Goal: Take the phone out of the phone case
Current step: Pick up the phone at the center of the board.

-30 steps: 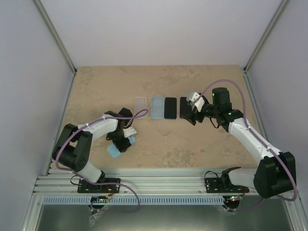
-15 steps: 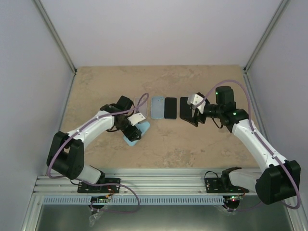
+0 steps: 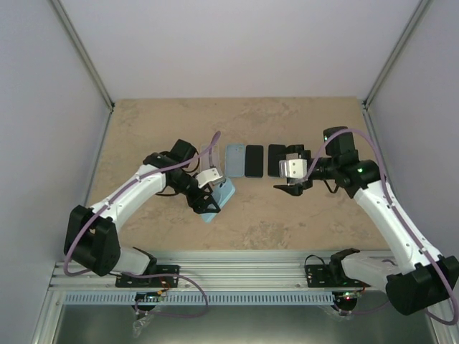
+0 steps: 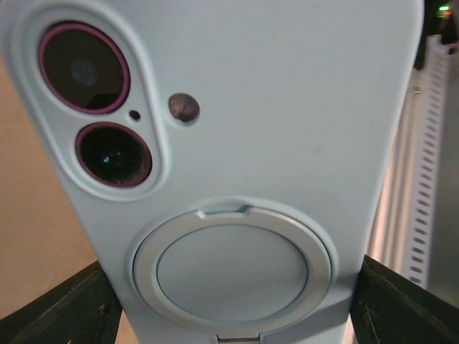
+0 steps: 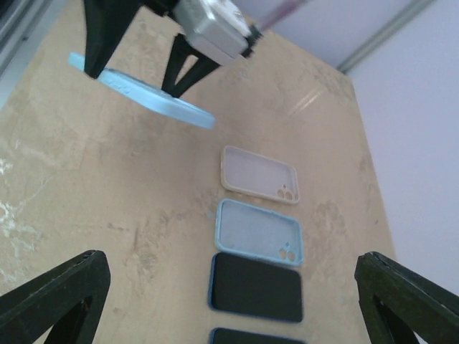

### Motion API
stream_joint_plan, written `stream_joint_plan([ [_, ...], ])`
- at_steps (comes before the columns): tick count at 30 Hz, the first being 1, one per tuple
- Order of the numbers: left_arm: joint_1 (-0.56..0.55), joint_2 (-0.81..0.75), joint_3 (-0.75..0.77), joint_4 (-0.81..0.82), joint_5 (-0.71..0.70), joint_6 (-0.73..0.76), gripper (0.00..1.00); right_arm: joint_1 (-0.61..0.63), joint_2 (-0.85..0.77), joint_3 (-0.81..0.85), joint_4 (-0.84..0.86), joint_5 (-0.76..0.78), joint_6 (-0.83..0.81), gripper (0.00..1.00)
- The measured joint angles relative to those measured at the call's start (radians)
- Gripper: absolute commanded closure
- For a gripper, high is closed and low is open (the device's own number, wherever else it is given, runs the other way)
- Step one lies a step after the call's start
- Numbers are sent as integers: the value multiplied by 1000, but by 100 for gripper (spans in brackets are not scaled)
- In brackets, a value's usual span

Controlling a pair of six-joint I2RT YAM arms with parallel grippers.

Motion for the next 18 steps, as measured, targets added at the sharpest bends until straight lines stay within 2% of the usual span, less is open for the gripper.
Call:
stream_joint_plan([
  [7,-35,-2,42,-89,121,74,65,115,-104,-34,12,39,-191,21],
  [11,-71,-5,48,-121,153,93,66,234,-137,-71,27,100,-270,27],
  [18,-122,-5,66,-157,169,103,66,365,-125,-102,34,180,-329,30],
])
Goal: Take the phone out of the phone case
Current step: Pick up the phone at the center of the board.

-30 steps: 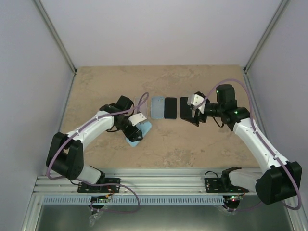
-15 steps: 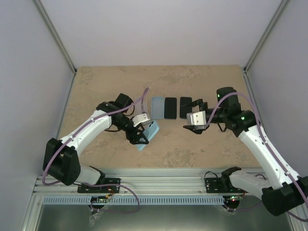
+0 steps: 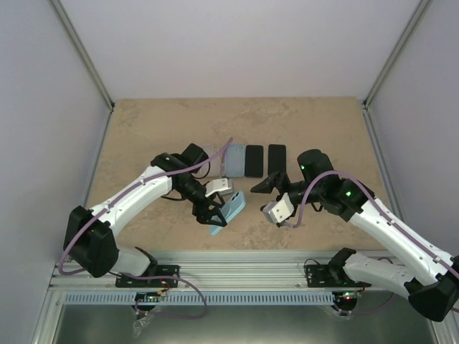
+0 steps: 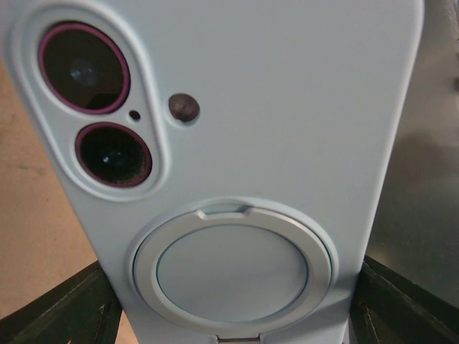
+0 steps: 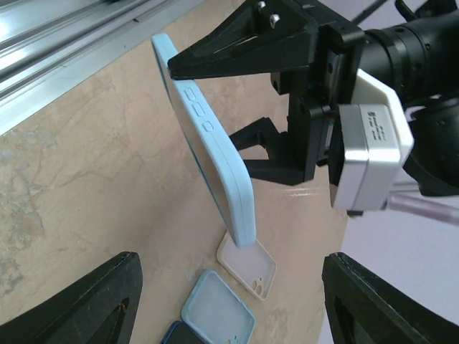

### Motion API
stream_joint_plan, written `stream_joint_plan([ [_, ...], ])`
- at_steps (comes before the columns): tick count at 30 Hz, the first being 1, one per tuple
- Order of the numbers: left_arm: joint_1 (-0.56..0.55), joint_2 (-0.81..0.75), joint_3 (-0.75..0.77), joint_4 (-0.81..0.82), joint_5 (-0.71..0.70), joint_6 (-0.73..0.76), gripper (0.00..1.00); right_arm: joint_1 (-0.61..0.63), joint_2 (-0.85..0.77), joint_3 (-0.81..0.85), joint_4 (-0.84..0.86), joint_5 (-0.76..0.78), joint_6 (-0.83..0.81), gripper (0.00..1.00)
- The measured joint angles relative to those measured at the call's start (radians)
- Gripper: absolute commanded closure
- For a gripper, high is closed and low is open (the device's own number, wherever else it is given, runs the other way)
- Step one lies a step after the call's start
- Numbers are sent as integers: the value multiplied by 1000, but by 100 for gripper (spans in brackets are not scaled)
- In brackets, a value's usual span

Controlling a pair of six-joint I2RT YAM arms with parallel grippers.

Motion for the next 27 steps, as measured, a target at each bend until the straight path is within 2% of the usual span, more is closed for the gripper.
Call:
stream_joint_plan([
  [7,-55,0,10,-6,-1,-1,67,83,47,0,13,58,-30,38],
  [13,-86,0,19,-9,-2,-3,67,144,75,-1,24,103,-55,51],
  [21,-106,10,41,-16,0,-4,67,187,100,-2,50,144,-62,80],
  [23,-106,12,45,-18,0,-4,65,188,100,-2,51,149,-59,90],
  [25,-106,16,47,-22,-2,-3,60,188,100,-3,54,153,-50,99],
  [27,-105,19,49,-35,-5,-4,53,189,98,-11,42,154,-48,100],
])
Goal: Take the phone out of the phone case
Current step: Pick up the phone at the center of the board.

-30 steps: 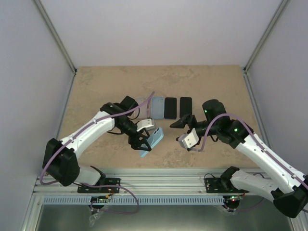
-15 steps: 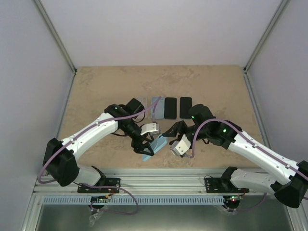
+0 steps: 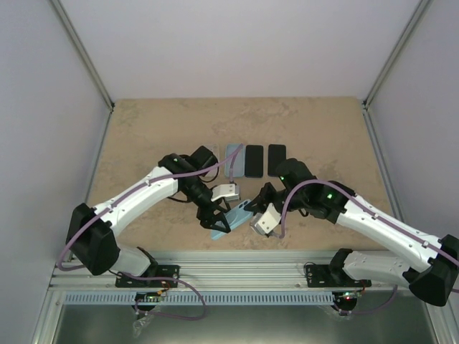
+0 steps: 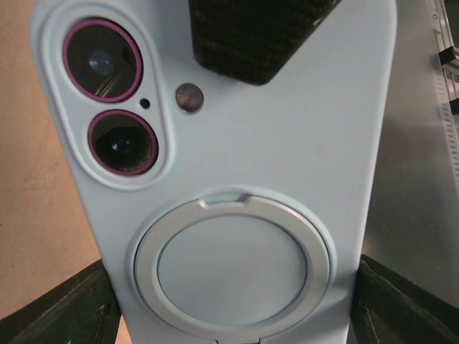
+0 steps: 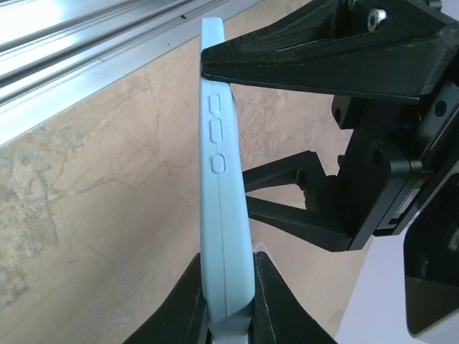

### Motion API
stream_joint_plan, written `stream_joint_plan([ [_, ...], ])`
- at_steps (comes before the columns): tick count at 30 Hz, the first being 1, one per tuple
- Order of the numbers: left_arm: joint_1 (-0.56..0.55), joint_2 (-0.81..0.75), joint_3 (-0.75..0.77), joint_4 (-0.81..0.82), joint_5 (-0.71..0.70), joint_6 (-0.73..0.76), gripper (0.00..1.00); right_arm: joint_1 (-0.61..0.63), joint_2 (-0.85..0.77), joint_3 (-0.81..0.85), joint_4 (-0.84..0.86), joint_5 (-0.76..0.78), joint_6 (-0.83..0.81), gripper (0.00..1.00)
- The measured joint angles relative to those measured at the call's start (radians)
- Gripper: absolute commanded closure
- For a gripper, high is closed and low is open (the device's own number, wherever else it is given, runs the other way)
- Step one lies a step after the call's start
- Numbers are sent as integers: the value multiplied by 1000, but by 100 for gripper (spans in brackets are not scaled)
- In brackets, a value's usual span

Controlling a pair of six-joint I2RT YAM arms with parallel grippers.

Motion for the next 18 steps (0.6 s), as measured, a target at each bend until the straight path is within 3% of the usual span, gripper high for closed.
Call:
stream_joint_plan([
  [3,-2,3,0,-3,0,-1,29,4,0,0,-3,5,13,99],
  [9,8,-30,1,4,-14,-32,6,1,-10,0,5,10,85,100],
  [18,138,-227,5,189,-40,-109,3,-126,36,25,-53,-57,420,99],
])
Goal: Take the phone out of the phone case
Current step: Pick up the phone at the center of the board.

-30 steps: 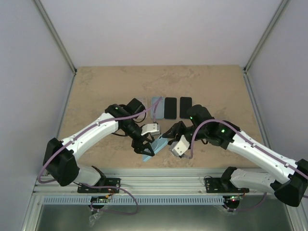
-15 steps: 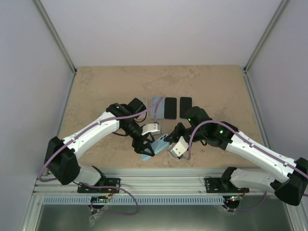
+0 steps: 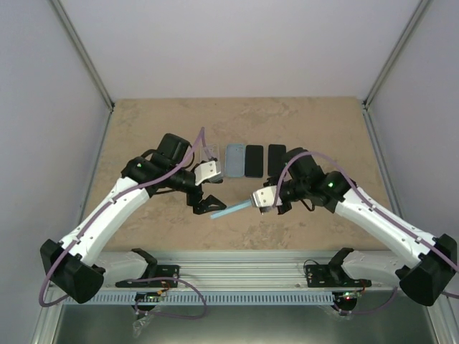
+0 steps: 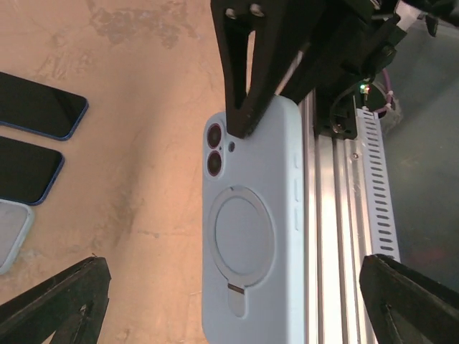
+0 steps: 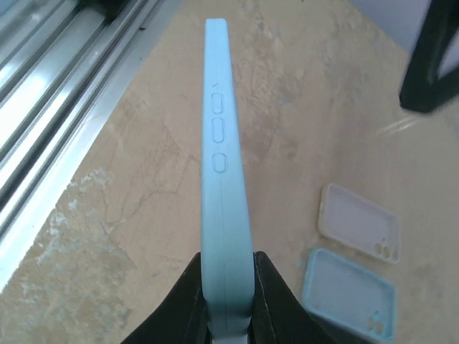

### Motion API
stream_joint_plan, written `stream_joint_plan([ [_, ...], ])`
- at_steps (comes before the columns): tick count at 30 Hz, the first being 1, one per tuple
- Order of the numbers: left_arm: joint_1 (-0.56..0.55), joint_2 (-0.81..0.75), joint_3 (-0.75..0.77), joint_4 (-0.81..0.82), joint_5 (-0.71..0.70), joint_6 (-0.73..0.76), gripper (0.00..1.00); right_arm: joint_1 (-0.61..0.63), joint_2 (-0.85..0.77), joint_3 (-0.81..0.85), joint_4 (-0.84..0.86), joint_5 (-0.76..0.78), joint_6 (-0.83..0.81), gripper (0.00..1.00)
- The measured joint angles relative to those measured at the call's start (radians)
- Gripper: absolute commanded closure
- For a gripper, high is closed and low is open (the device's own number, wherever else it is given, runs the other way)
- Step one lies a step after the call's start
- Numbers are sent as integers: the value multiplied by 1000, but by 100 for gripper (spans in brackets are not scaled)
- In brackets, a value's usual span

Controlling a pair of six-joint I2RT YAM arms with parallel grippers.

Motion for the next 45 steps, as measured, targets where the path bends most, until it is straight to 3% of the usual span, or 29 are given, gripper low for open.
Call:
stream_joint_plan([
  [8,7,2,0,-22,-44,39,15,-191,151,76,-68,-222,282,99],
  [19,-17,80,-5,-40,-72,62,40,-248,262,162,-208,-450,375,99],
  [29,-97,110,-14,-49,-113,85,92,-248,274,167,-251,-493,396,99],
  [31,-96,113,-13,-48,-121,58,100,-248,285,178,-259,-497,394,93],
  [34,-90,116,-13,-36,-118,20,100,-252,290,198,-265,-490,399,66],
  [38,-77,118,-13,-5,-113,-28,100,-291,294,268,-211,-547,461,37],
  [41,-36,118,-8,30,-77,-81,100,-343,288,322,-124,-590,542,23],
  [45,17,118,11,110,-32,-180,100,-420,262,311,73,-647,727,14],
])
